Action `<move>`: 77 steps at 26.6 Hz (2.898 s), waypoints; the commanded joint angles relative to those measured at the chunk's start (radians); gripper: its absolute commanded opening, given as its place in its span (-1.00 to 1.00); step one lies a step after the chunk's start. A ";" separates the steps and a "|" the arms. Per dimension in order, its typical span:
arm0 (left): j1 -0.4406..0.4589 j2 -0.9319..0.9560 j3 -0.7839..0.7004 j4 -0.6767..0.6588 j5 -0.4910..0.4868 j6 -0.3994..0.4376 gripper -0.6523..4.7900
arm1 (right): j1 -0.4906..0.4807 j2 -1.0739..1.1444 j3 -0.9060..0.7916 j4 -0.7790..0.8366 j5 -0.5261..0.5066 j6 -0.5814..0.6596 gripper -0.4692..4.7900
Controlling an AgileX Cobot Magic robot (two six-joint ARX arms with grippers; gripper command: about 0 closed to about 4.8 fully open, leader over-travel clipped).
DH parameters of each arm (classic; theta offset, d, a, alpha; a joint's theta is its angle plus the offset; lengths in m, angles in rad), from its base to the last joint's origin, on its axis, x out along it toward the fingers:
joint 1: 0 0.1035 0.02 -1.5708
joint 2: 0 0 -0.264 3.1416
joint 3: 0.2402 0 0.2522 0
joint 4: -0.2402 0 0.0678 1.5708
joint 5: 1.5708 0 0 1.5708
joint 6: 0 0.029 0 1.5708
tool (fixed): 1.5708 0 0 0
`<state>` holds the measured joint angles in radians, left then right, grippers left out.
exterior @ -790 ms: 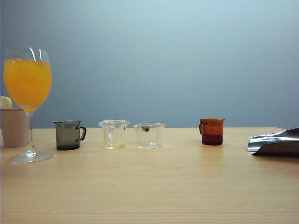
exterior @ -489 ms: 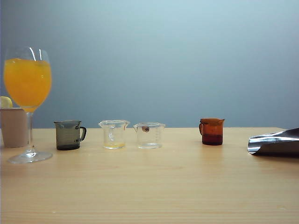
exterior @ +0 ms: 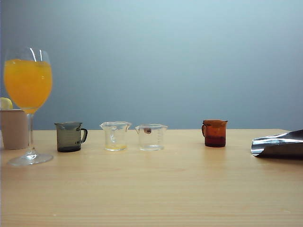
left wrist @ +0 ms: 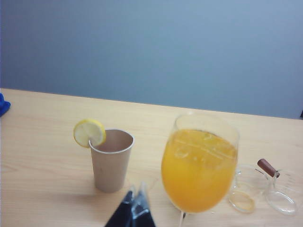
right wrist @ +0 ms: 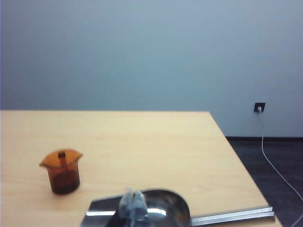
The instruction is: Pick up the fourth measuring cup from the left, pour the grenadine inside into the goblet, and finally put the measuring cup back in its original place.
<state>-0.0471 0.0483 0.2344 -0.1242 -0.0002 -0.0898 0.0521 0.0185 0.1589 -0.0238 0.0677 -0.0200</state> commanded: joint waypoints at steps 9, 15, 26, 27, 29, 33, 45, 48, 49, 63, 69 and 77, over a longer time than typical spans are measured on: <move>-0.002 0.303 0.258 -0.018 0.117 0.016 -0.78 | 0.000 0.238 0.205 0.013 0.000 -0.010 -0.84; -0.034 0.451 0.396 -0.023 0.191 0.056 -0.78 | 0.001 0.399 0.296 0.074 -0.047 -0.010 -0.84; -0.294 0.621 0.573 -0.154 0.196 0.056 -0.78 | 0.003 0.719 0.412 0.210 -0.212 -0.010 -0.84; -0.305 0.631 0.584 -0.177 0.195 0.056 -0.78 | 0.005 0.737 0.418 0.216 -0.213 -0.010 -0.84; -0.316 0.649 0.610 -0.230 0.195 0.056 -0.78 | 0.005 0.769 0.428 0.219 -0.220 -0.010 -0.84; -0.318 0.684 0.660 -0.310 0.196 0.056 -0.78 | 0.005 0.829 0.431 0.237 -0.220 -0.011 -0.84; -0.317 0.688 0.664 -0.285 0.196 0.056 -0.78 | 0.004 1.228 0.430 0.526 -0.457 -0.119 -0.84; -0.317 0.688 0.664 -0.285 0.196 0.056 -0.78 | 0.003 1.369 0.432 0.645 -0.572 -0.113 -0.84; -0.317 0.688 0.664 -0.285 0.195 0.056 -0.78 | 0.003 1.395 0.432 0.658 -0.581 -0.110 -0.84; -0.317 0.688 0.664 -0.235 0.196 0.052 -0.78 | 0.003 1.667 0.533 0.729 -0.587 -0.120 0.70; -0.317 0.688 0.664 -0.233 0.196 0.052 -0.78 | 0.003 1.797 0.687 0.668 -0.616 -0.119 1.00; -0.317 0.688 0.664 -0.233 0.196 0.052 -0.78 | 0.003 1.865 0.756 0.641 -0.629 -0.119 1.00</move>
<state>-0.3653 0.7387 0.8948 -0.3779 0.1944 -0.0387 0.0559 1.8843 0.9127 0.6075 -0.5529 -0.1402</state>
